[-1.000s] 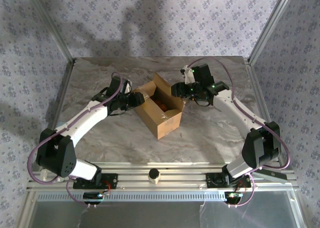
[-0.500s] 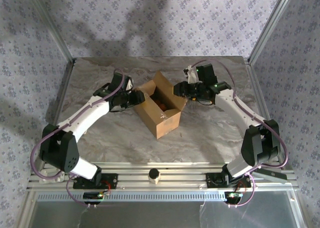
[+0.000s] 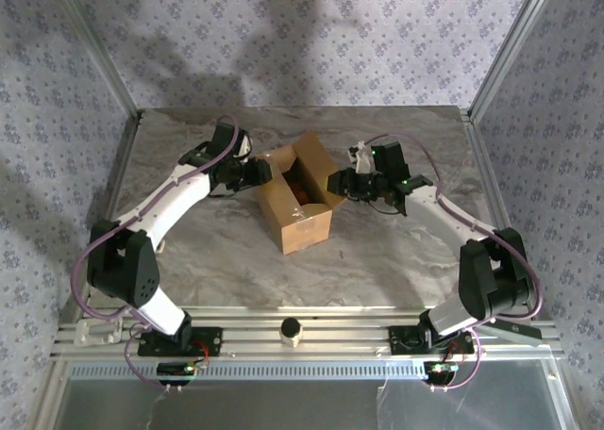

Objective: Unpack the express box

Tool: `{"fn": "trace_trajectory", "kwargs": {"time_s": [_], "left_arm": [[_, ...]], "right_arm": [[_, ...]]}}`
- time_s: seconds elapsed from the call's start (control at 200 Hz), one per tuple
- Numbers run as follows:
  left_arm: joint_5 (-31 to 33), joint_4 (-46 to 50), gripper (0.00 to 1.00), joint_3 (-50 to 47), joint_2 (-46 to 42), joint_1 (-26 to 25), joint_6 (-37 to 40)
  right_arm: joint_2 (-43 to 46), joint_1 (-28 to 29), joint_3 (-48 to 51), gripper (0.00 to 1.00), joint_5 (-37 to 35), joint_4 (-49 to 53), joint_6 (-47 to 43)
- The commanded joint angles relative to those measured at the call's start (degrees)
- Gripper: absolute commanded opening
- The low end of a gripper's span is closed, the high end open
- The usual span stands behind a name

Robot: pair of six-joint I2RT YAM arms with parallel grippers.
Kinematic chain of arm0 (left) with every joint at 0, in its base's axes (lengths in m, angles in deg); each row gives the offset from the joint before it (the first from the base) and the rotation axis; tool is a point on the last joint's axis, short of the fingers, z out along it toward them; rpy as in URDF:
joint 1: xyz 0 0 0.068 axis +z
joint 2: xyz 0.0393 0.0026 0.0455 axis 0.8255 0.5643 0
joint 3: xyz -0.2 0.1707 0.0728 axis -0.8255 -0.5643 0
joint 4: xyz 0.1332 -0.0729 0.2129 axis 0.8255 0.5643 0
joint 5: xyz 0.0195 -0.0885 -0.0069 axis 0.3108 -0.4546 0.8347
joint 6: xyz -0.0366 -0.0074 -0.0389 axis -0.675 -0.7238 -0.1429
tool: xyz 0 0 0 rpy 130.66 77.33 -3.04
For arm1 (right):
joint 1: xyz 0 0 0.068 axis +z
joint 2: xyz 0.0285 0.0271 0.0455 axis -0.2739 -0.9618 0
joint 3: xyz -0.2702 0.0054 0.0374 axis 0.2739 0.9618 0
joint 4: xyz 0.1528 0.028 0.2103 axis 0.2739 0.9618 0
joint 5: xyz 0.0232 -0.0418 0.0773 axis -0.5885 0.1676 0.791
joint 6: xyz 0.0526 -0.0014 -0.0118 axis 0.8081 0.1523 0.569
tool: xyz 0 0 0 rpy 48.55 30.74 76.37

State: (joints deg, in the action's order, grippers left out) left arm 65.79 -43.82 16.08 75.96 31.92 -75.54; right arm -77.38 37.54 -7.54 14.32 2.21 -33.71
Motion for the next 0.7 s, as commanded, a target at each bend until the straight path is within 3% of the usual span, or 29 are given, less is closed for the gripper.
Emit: {"fn": "trace_trajectory", "kwargs": {"time_s": [0.0,0.4,0.695], "left_arm": [[5.19,9.03,0.51,2.75,1.46,0.96,2.64],[7.57,25.74,0.52,15.79,3.81,0.02,3.21],[12.30,36.36,0.52,27.43,9.62,-6.15,3.57]], "right_arm": [[2.69,1.59,1.80,0.25,-6.41,0.96,1.77],[6.59,10.23,1.71,0.25,-20.44,3.15,3.57],[5.73,13.41,1.02,0.25,-23.24,2.62,5.45]]}}
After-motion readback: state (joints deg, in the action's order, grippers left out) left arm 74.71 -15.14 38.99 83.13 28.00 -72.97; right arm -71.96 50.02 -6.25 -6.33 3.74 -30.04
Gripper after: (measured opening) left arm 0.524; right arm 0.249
